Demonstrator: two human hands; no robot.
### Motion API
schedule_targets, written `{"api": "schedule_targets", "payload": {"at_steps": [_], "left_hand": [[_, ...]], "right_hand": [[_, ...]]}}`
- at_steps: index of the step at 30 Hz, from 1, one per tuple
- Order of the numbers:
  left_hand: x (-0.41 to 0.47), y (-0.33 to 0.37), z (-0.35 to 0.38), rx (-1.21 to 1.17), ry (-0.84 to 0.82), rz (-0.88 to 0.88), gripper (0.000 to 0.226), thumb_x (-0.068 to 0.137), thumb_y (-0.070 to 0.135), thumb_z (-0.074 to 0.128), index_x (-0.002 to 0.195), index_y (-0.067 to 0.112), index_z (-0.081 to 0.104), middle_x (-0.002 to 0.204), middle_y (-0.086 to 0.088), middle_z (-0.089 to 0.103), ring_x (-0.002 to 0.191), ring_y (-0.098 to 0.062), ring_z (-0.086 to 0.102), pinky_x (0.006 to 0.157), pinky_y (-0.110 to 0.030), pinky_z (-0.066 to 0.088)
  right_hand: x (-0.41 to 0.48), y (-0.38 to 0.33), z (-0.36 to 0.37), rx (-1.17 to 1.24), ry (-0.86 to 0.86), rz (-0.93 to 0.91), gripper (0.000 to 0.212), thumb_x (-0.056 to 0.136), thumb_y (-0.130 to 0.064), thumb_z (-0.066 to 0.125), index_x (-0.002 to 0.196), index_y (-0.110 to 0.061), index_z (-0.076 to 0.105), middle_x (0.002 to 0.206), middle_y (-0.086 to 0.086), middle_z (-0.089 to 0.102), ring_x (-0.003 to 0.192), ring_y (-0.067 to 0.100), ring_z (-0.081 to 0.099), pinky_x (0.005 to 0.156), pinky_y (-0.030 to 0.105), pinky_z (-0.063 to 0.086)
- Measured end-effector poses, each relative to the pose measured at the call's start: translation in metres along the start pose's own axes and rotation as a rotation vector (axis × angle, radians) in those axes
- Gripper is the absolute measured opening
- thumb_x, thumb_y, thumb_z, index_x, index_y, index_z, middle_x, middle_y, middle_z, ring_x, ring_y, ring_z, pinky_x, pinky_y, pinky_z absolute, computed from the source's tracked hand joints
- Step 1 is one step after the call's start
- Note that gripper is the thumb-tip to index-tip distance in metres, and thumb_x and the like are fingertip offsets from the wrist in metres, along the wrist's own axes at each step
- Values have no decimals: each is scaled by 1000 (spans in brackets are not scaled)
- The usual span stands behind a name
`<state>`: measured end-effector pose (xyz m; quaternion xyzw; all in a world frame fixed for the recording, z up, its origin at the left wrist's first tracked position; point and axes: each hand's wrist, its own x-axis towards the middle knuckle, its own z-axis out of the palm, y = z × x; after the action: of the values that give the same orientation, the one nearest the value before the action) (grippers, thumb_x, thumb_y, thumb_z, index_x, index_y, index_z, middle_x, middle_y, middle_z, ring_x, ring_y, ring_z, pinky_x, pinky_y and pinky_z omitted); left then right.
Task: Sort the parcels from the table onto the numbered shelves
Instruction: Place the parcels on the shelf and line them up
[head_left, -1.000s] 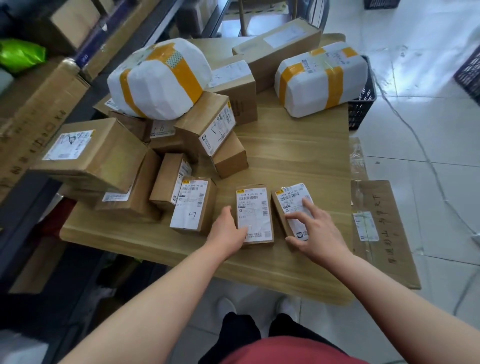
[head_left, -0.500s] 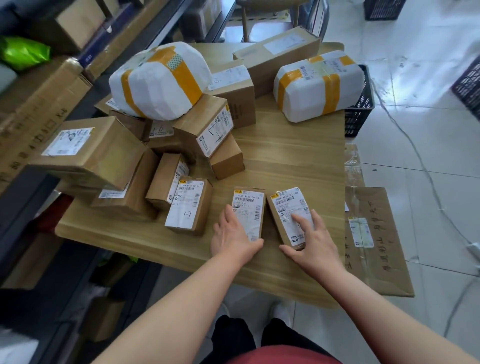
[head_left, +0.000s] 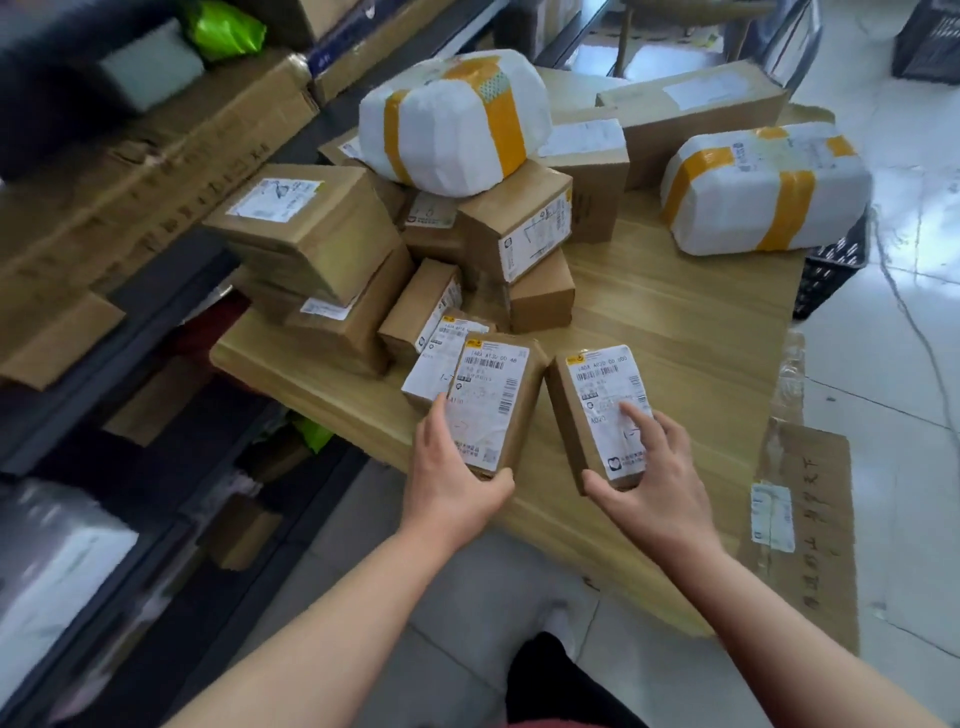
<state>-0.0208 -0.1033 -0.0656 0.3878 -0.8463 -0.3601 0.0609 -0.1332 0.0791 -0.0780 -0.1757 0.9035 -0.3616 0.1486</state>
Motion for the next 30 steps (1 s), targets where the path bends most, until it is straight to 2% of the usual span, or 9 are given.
{"api": "schedule_targets", "payload": {"at_steps": [4,6,11,18,23,30], "left_hand": [[-31,-40,-44,-30,169,-111,109,67,34,80,152,22,12,142,-2,32,132,-17,35,107,-29,33],[-53,-68,-66,-42,247,-186,108,67,32,80,151,21,15,142,-3,32,132,-18,35,108,-28,31],[-135,-147,-121,-18,432,-387,104,65,34,79,149,21,19,140,-7,37,128,-22,37,107,-30,33],[-289,-242,-171,-28,642,-675,96,62,40,77,142,26,26,128,-4,43,116,-24,47,95,-34,44],[-407,-298,-197,-32,763,-860,81,55,47,70,125,26,36,118,-1,47,111,-23,46,85,-39,50],[-561,-354,-229,-64,1052,-1051,76,62,34,72,130,23,39,119,-2,50,110,-20,46,79,-25,40]], "right_hand": [[-9,-46,29,-28,-120,-182,83,70,-40,77,140,-41,34,145,-8,27,126,15,43,93,38,49],[-19,-70,51,-51,-203,-284,82,69,-38,78,139,-41,35,145,-8,27,125,15,44,89,32,48],[-74,-130,110,-161,-408,-578,82,69,-39,74,140,-39,34,145,-6,29,123,15,44,84,27,46],[-215,-192,180,-164,-614,-806,82,67,-42,74,137,-43,32,146,-11,28,120,12,47,83,33,50],[-324,-227,227,-257,-765,-985,84,64,-47,70,139,-42,32,143,-12,31,117,15,48,90,37,49],[-476,-287,287,-292,-976,-1242,84,65,-49,70,140,-42,33,138,-13,37,110,14,54,86,34,50]]}}
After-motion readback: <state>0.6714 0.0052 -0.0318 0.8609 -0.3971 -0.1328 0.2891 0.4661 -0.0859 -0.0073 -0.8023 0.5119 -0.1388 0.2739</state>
